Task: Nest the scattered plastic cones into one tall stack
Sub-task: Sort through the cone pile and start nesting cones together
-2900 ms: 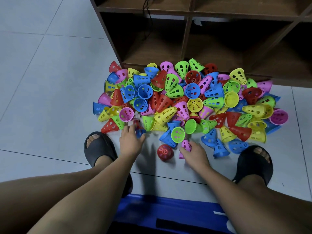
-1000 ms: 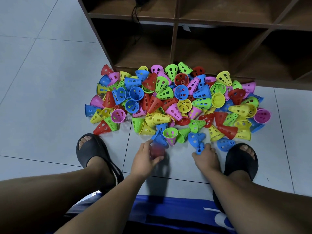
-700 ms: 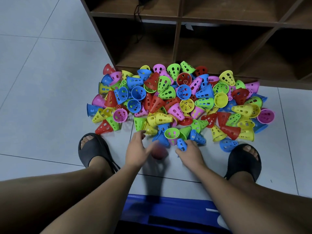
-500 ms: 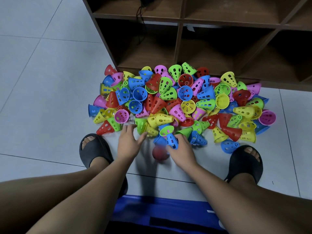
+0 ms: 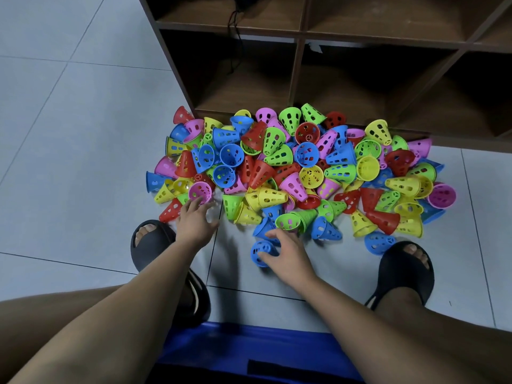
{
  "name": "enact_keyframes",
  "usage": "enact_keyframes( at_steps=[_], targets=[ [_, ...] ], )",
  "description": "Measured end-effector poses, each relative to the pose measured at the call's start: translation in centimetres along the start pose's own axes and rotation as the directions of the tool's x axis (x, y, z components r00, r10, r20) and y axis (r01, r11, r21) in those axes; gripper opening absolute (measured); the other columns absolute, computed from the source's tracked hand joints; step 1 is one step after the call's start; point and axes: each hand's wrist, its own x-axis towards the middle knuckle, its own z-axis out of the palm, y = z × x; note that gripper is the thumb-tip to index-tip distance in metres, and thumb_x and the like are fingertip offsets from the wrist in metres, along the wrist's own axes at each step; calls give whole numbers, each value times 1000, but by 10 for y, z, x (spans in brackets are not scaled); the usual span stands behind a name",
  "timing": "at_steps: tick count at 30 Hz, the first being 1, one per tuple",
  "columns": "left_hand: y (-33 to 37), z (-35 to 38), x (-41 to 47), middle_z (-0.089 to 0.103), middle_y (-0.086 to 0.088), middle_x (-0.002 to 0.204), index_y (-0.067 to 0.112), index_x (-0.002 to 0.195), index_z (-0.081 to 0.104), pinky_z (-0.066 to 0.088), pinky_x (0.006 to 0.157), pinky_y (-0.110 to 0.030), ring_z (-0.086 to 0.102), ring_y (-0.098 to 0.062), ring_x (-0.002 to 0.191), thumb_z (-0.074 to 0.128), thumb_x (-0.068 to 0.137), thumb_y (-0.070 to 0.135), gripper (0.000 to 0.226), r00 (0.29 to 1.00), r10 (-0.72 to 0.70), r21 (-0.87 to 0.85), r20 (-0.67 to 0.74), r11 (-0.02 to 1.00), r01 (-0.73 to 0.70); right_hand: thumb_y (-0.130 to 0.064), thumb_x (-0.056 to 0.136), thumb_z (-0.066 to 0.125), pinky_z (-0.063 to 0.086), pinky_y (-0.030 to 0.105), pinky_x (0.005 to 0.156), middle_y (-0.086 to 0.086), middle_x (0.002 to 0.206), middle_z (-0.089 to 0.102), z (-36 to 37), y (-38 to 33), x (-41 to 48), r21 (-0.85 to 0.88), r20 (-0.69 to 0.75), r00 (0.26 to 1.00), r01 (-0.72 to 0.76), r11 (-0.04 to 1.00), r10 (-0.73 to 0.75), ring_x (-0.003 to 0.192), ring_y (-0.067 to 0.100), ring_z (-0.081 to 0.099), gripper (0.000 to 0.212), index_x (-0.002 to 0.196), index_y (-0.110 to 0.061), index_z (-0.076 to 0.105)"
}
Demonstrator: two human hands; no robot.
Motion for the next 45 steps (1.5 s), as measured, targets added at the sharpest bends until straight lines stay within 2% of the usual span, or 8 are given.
enact_keyframes(
  at_steps=[5, 12, 17, 24, 29, 33, 39, 45],
  targets=[
    [-5, -4, 1, 34, 4, 171, 25, 160, 46, 29, 121, -60, 20, -30, 159, 64, 100, 38, 64, 998, -37, 105, 42, 994, 32, -41, 83, 80, 48, 36, 105, -13, 118, 61, -11, 14, 7, -25, -27, 999, 38, 999, -39, 119, 13, 55, 43, 121, -28, 66],
    [16, 1, -7, 64, -2, 145, 20, 135, 71, 42, 109, -50, 48, -33, 139, 70, 99, 33, 39, 989, 49, -71, -142, 996, -59, -15, 81, 76, 49, 46, 94, 3, 116, 55, -52, 44, 24, -291, -347, 934, -25, 956, -82, 112, 29, 52, 34, 115, -18, 68],
    [48, -5, -22, 70, 12, 105, 24, 102, 81, 50, 91, -35, 66, -13, 98, 74, 98, 24, 8, 965, 99, -271, -244, 948, -166, -11, 78, 77, 46, 49, 100, 5, 122, 58, -70, 75, 24, -484, -303, 951, -95, 870, -65, 118, 34, 51, 36, 113, -16, 69],
    [71, -7, -31, 80, 9, 99, 21, 105, 83, 53, 78, -12, 72, 3, 87, 74, 99, 17, 12, 991, 7, -491, -136, 868, -74, 10, 78, 63, 53, 47, 83, 4, 124, 56, -77, 94, 20, -535, -147, 988, -116, 837, 43, 101, 35, 57, 44, 113, -16, 68],
    [81, -5, -39, 81, 2, 94, 18, 100, 78, 63, 84, -34, 78, -16, 88, 69, 101, 6, 16, 1000, 13, -691, 4, 722, -7, 13, 74, 60, 49, 41, 64, 7, 119, 47, -78, 94, 17, -548, -91, 993, -114, 829, 76, 88, 36, 60, 45, 108, -16, 62],
    [89, -3, -50, 73, -15, 89, 9, 114, 65, 64, 65, -36, 74, -27, 73, 61, 107, 5, 9, 996, -18, -858, 83, 508, 81, 11, 77, 64, 40, 36, 60, 9, 117, 47, -82, 88, 16, -588, -63, 997, -77, 805, 49, 83, 37, 60, 39, 106, -16, 61],
    [85, 13, -60, 72, -13, 95, 19, 115, 68, 49, 55, -24, 64, -12, 68, 56, 110, 12, 15, 986, -18, -784, 166, 604, 143, -11, 98, 67, 55, 43, 64, 1, 105, 45, -90, 71, 21, -504, -90, 996, -47, 863, 2, 76, 32, 59, 15, 99, -22, 56],
    [84, 22, -74, 73, -10, 92, 15, 112, 67, 52, 58, -24, 61, -19, 73, 57, 109, 14, 11, 977, -28, -726, 209, 666, 174, -24, 104, 61, 48, 38, 68, -1, 94, 55, -99, 44, 26, -262, -102, 994, -73, 962, 48, 81, 25, 58, 12, 93, -24, 57]
  ],
)
